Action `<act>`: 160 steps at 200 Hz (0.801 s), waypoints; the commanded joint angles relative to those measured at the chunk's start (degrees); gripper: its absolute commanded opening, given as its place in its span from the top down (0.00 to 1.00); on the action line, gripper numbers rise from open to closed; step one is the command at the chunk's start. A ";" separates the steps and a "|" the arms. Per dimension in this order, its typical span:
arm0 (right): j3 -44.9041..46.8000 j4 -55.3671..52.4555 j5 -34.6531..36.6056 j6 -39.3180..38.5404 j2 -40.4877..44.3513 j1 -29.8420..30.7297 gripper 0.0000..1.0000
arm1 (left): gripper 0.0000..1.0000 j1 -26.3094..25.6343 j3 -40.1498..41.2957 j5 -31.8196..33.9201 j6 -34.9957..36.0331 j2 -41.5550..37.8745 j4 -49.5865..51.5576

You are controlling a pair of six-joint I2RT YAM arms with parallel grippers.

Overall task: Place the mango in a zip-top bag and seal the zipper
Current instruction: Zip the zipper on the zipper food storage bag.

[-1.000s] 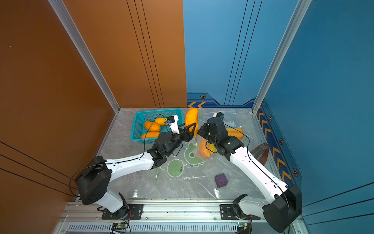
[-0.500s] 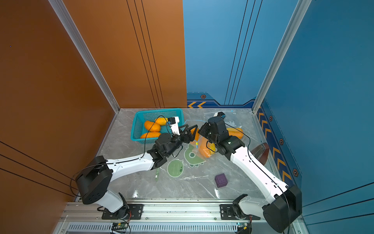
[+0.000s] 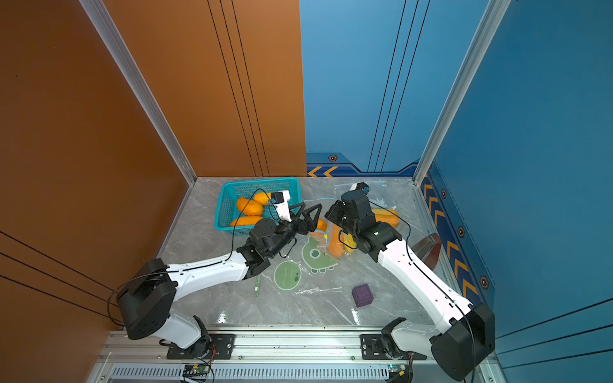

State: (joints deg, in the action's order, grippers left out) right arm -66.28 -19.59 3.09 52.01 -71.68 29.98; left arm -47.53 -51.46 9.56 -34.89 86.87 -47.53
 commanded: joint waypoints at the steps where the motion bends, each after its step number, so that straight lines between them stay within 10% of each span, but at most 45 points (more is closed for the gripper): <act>1: -2.94 -1.90 0.81 -3.20 1.10 -0.36 1.00 | 0.08 2.15 2.13 -1.69 -0.41 -5.05 -1.19; 46: -4.27 -4.53 3.38 -5.16 2.28 -0.77 1.00 | 0.17 1.18 5.19 1.57 2.44 -13.17 8.64; 160: -5.26 -1.47 7.78 -0.86 1.03 -1.24 1.00 | 0.26 -21.17 7.12 12.85 22.12 -13.75 16.77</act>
State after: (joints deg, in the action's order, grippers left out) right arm -70.35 -22.92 8.67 49.82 -70.72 28.82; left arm -65.69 -44.34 16.56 -20.49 71.09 -31.53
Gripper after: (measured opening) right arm 0.046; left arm 0.729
